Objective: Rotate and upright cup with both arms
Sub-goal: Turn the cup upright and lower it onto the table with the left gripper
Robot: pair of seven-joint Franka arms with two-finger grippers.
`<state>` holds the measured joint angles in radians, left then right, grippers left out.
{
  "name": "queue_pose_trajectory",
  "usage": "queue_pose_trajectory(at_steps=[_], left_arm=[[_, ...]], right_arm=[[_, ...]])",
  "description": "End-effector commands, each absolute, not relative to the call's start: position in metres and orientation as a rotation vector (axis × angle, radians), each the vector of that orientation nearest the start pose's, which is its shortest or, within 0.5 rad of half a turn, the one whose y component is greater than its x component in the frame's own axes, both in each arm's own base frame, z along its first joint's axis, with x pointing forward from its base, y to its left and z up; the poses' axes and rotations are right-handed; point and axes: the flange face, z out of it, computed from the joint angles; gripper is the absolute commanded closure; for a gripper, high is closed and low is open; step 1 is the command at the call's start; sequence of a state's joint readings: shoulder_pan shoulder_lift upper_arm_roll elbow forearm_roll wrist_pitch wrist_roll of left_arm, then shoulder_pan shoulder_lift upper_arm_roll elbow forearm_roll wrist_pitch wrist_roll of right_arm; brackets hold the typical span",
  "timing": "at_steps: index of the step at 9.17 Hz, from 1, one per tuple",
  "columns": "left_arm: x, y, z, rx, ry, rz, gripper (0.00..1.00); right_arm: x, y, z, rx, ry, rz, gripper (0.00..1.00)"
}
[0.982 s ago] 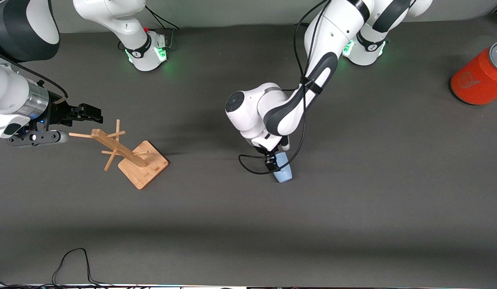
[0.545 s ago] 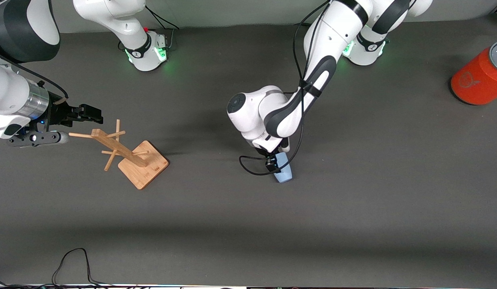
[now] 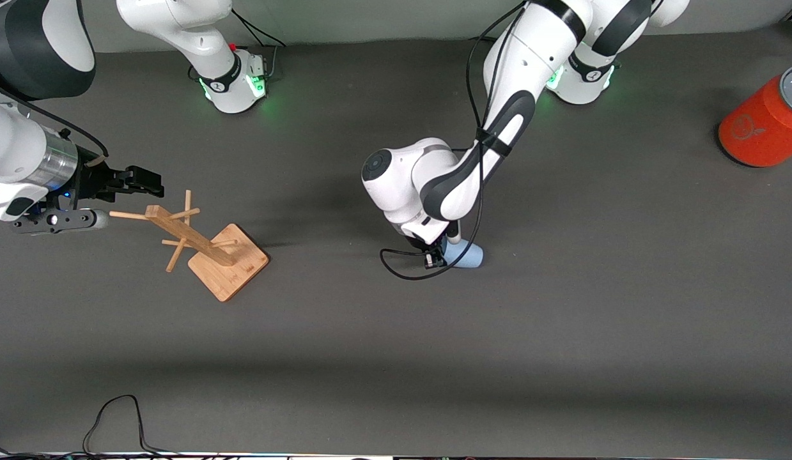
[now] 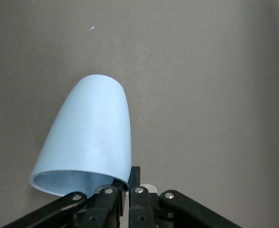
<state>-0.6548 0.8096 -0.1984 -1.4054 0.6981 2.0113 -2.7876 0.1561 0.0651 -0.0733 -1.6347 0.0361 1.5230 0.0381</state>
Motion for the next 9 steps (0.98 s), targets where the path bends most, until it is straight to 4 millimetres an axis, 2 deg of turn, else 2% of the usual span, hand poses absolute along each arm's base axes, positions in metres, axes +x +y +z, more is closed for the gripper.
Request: queue_pose_trajectory(at_steps=[1,2,3,4,5,6,8,9], left_arm=[[0.506,-0.498,0.224,1.958,2.361,0.807,1.0],[0.506,-0.499,0.228,2.005,2.356,0.774,1.0],[0.509,-0.5,0.241,2.074,2.391,0.709,1.0],[0.512,-0.503,0.257,2.163,2.402,0.606,1.0],[0.511,-0.507,0.281,2.254,2.362,0.476,1.0],[0.507,-0.511,0.299,2.349,2.279,0.355,1.0],[0.5,-0.522,0.316,2.522,2.057,0.144,1.0],[0.497,-0.524,0.319,2.596,1.91,0.094,1.0]], right_arm=[[0.56,0.049,0.556,-3.123,-0.087,0.265,0.0],[0.56,0.048,0.556,-3.124,-0.085,0.265,0.0],[0.561,0.043,0.555,-3.125,-0.07,0.267,0.0],[0.562,0.043,0.552,-3.125,-0.072,0.274,0.0],[0.562,0.043,0.552,-3.125,-0.072,0.274,0.0],[0.562,0.043,0.552,-3.125,-0.07,0.274,0.0],[0.562,0.043,0.552,-3.125,-0.07,0.274,0.0],[0.562,0.043,0.552,-3.125,-0.07,0.274,0.0]])
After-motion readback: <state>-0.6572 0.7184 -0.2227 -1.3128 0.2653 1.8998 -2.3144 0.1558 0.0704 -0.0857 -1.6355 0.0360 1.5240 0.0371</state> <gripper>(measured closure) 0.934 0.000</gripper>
